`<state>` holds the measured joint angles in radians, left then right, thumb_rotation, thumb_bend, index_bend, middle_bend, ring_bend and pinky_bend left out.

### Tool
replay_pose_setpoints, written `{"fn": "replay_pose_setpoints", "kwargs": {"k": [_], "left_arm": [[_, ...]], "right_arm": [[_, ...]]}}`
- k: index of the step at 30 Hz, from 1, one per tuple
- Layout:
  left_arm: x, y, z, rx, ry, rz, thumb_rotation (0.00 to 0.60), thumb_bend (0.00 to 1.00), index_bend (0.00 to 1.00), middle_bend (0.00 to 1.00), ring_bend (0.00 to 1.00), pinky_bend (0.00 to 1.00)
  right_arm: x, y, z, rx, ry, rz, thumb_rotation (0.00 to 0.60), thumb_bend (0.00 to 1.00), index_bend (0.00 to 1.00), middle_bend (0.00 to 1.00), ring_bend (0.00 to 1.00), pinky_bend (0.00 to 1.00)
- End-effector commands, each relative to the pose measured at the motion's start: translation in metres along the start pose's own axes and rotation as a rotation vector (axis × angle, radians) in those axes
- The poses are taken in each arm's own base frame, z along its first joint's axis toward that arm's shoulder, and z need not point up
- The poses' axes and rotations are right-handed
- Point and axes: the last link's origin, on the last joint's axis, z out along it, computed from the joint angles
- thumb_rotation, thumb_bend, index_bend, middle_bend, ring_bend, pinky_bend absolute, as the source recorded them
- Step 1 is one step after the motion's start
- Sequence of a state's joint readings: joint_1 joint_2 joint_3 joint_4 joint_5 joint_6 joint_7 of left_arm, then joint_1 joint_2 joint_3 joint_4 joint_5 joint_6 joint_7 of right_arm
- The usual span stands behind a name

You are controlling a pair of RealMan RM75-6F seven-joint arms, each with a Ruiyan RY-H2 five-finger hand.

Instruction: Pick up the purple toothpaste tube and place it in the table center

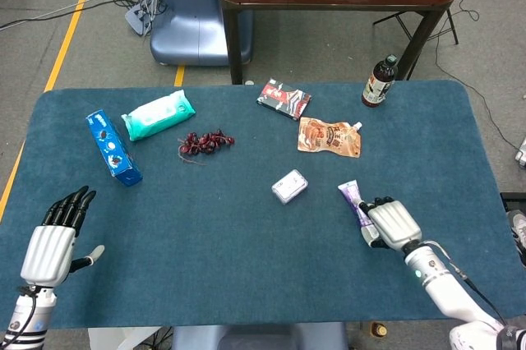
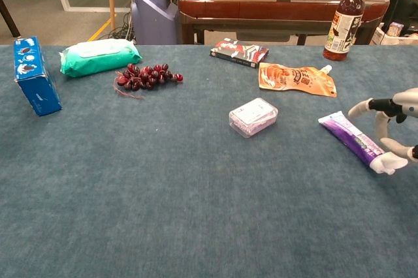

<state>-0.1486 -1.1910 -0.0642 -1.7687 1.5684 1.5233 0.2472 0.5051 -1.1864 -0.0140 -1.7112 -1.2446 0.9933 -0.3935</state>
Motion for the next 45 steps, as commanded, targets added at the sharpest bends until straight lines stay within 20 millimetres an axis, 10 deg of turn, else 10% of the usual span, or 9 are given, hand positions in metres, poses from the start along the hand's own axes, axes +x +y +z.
{"fn": "replay_pose_setpoints", "kwargs": {"k": [1, 6, 29, 45], "left_arm": [[0.001, -0.001, -0.001, 0.004, 0.002, -0.002, 0.600, 0.13, 0.00, 0.05, 0.09, 0.11], [0.002, -0.003, -0.003, 0.011, 0.002, -0.002, 0.600, 0.13, 0.00, 0.05, 0.09, 0.11], [0.002, -0.004, -0.006, 0.022, -0.015, -0.022, 0.600, 0.13, 0.00, 0.05, 0.09, 0.11], [0.005, -0.002, -0.007, 0.017, -0.017, -0.028, 0.600, 0.13, 0.00, 0.05, 0.09, 0.11]], "right_arm": [[0.009, 0.000, -0.005, 0.003, 0.063, -0.008, 0.450, 0.26, 0.13, 0.42, 0.25, 0.25], [0.016, 0.012, -0.004, -0.036, 0.107, -0.096, 0.453, 0.01, 0.13, 0.40, 0.25, 0.25], [-0.010, 0.044, 0.049, -0.089, 0.070, -0.291, 0.502, 0.00, 0.03, 0.18, 0.16, 0.23], [-0.031, 0.019, 0.051, -0.003, 0.117, -0.292, 0.503, 0.00, 0.03, 0.16, 0.16, 0.23]]}}
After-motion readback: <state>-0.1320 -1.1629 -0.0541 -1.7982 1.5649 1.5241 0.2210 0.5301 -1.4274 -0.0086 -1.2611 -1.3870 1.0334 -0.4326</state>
